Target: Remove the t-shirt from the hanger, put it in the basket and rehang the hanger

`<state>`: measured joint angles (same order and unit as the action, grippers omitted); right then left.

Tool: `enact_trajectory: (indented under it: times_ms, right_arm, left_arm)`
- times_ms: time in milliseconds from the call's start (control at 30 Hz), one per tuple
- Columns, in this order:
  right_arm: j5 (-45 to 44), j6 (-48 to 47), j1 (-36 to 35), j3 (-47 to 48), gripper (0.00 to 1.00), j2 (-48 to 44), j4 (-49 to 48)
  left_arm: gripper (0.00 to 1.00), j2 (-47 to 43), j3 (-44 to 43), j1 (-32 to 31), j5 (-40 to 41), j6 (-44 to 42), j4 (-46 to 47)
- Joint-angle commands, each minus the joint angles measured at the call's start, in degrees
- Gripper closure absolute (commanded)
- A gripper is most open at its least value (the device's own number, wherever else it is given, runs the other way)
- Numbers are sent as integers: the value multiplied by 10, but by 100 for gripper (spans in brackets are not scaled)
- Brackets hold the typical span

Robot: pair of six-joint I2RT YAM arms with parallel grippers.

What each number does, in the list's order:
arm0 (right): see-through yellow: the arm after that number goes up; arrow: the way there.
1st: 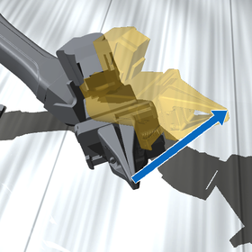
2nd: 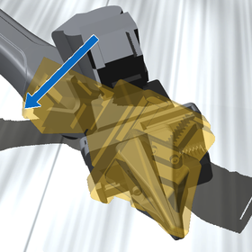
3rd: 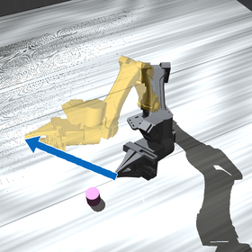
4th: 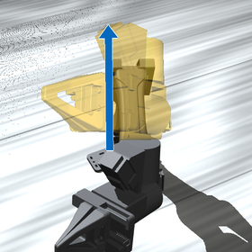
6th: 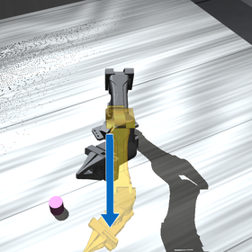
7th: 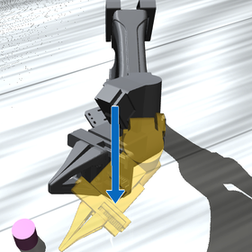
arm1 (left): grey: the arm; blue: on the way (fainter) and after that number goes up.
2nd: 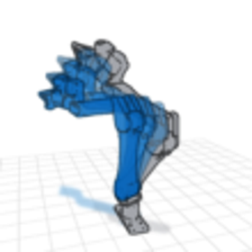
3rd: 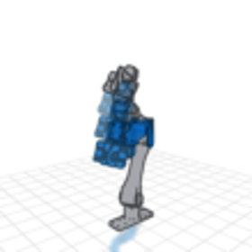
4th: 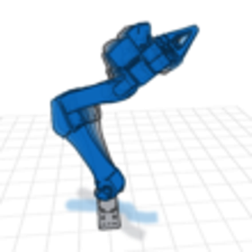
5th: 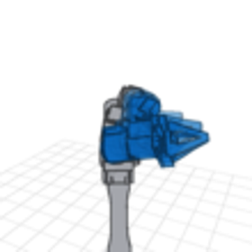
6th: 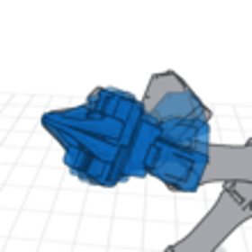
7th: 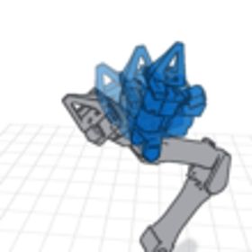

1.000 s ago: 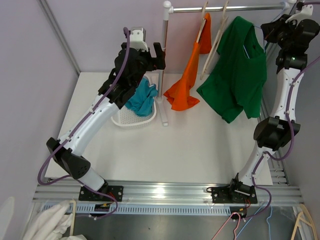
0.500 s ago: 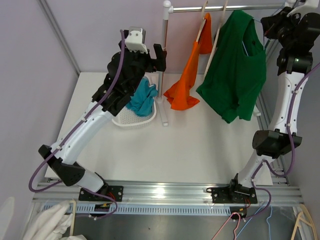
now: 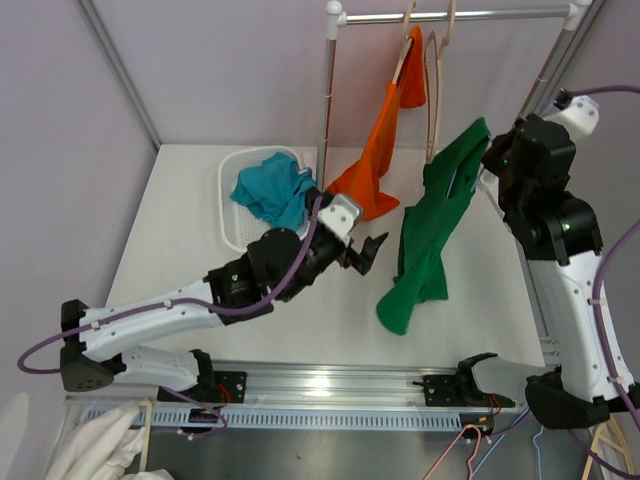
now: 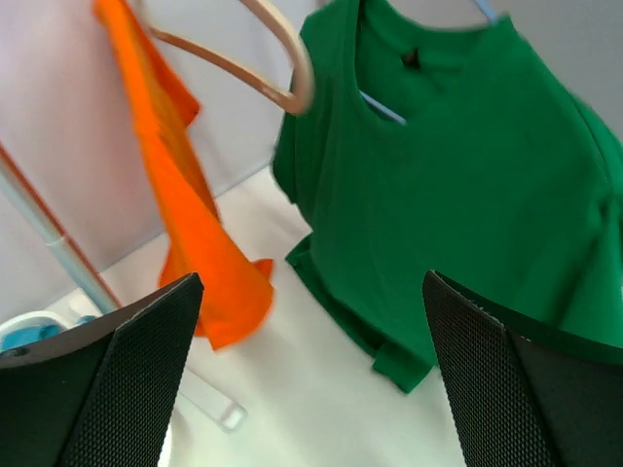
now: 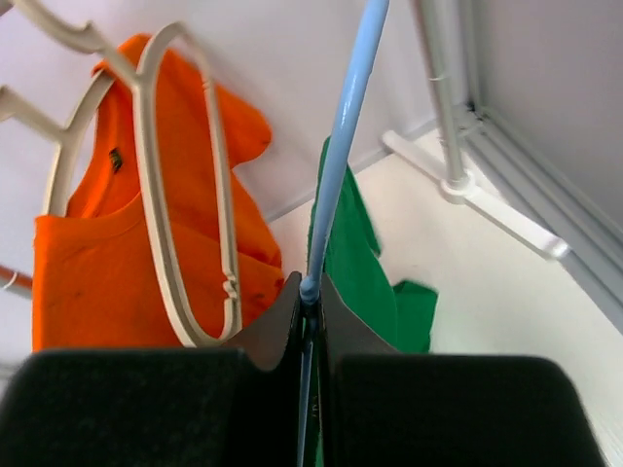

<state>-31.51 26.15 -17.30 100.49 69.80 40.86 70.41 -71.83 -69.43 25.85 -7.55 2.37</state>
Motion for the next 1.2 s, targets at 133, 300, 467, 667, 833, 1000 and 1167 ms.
enact_trajectory:
  times_ms: [133, 300, 467, 667, 833, 1000, 1167]
  right_arm:
    - [-240, 136, -74, 30, 100, -19, 138]
    - [-252, 145, -95, 16, 100, -26, 149]
    - [-242, 142, -102, 9, 100, -33, 142]
    - [-226, 126, -110, 4, 100, -40, 117]
    - [-217, 116, -112, 4, 100, -44, 105]
    - [-218, 107, -112, 7, 100, -46, 94]
    - [-237, 74, -109, 12, 100, -28, 78]
  left_arm:
    - [1, -56, 72, -140, 60, -26, 93]
    - [1, -48, 102, -179, 33, -40, 141]
    - [1, -9, 88, -183, 21, -60, 142]
    - [1, 42, 35, -165, 10, -50, 99]
    - [1, 96, -12, -134, 33, -22, 55]
    - [73, 141, -66, -126, 71, -17, 0]
    - [99, 139, -27, -146, 148, -60, 47]
